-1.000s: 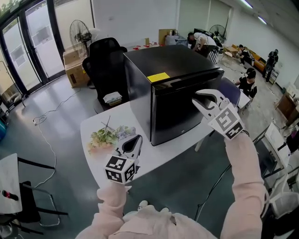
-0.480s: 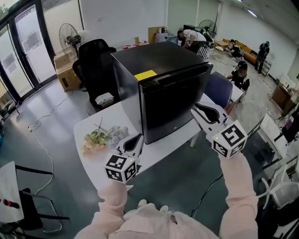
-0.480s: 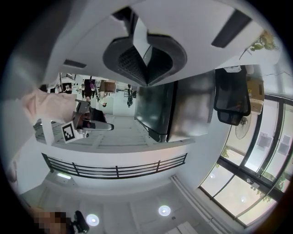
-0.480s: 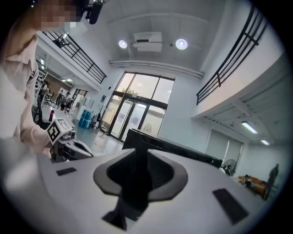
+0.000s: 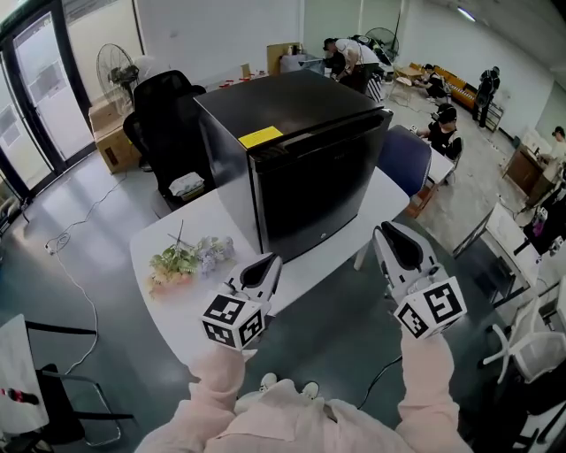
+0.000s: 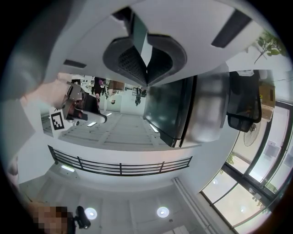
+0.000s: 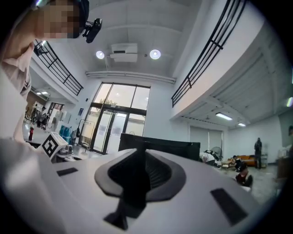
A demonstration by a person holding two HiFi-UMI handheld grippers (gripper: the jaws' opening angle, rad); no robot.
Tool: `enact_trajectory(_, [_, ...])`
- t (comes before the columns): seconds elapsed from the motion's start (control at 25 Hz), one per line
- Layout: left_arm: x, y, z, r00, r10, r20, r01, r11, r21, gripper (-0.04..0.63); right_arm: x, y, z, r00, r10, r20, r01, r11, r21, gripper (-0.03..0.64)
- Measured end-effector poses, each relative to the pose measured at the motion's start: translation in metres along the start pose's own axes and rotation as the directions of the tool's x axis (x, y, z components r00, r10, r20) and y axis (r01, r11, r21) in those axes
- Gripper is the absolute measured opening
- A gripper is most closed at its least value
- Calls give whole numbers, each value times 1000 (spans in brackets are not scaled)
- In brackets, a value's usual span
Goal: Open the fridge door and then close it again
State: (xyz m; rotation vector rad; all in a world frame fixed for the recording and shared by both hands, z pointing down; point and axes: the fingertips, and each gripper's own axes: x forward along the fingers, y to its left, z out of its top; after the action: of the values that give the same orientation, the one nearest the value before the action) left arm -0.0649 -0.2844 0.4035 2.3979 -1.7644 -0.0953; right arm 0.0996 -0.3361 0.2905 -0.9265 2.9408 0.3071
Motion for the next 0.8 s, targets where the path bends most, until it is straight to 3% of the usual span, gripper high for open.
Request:
enact_trajectory(0.2, [5,-9,-7,1000,-28,-5,28,1000,-1,11,-17,5,-25,994,-106,-1,106,990,97,40])
enact_trajectory(0.48, [5,-15,-14,999,-32,1,32,999,-31,11,-39,8,-75,971,-225,-77,237,942,238,19])
enact_trajectory(0.8, [8,-14,-27,1000,-18,-25,17,1000,-21,11,-41,20,-121,950,-251,-185,291,927,235,11])
